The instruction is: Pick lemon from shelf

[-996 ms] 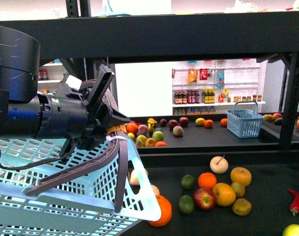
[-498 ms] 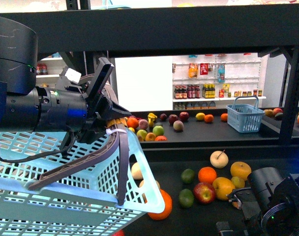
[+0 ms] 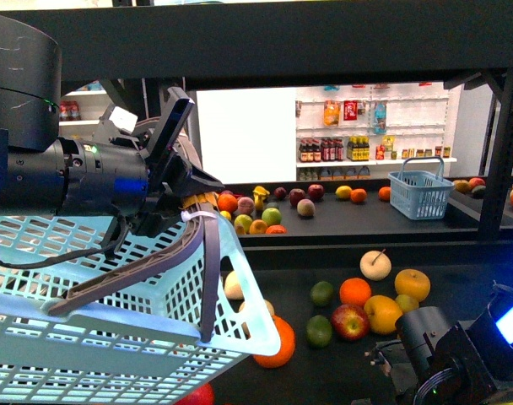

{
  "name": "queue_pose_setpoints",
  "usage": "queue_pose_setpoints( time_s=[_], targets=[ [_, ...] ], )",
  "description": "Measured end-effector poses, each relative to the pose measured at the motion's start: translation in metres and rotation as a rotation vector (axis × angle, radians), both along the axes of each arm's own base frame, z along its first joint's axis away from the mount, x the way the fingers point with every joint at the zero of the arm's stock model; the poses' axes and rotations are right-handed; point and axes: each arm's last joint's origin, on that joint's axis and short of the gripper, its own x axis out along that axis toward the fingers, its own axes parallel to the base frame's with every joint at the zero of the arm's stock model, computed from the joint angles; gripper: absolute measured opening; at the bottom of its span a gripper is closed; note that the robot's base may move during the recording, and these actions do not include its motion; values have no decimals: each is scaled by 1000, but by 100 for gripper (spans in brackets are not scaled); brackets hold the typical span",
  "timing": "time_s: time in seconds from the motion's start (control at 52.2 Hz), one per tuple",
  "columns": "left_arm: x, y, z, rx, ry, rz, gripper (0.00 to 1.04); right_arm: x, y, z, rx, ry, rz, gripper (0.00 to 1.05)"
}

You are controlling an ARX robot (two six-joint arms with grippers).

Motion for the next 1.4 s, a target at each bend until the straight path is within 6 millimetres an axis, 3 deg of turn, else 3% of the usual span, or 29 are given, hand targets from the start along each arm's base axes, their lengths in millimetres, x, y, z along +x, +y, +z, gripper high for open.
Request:
queue_pose_setpoints(
  time_s=[0.153, 0.345, 0.67, 0.881, 0.996, 1.034, 1.091, 1.398],
  targets=[
    [0, 0, 0, 0, 0, 0, 11, 2, 3, -4, -13, 9, -2, 96],
    [0, 0, 0, 0, 0, 0, 11, 5, 5, -4, -20, 14, -6, 70],
    [0, 0, 0, 0, 0, 0, 11, 5, 4, -5, -15, 19, -21, 65],
    [0, 0, 0, 0, 0, 0, 11, -6, -9, 4, -2, 4, -44, 65],
    [0, 0, 0, 0, 0, 0, 11, -11, -20, 30, 30, -55, -50, 65],
    [0, 0, 0, 0, 0, 0, 11, -13, -24, 47, 51, -92, -46, 65],
    [0, 0, 0, 0, 0, 0, 11, -17, -29, 88, 88, -181, -43, 65],
    [0, 0, 0, 0, 0, 0, 11, -44, -16, 213, 276, -404, -8, 65]
  ],
)
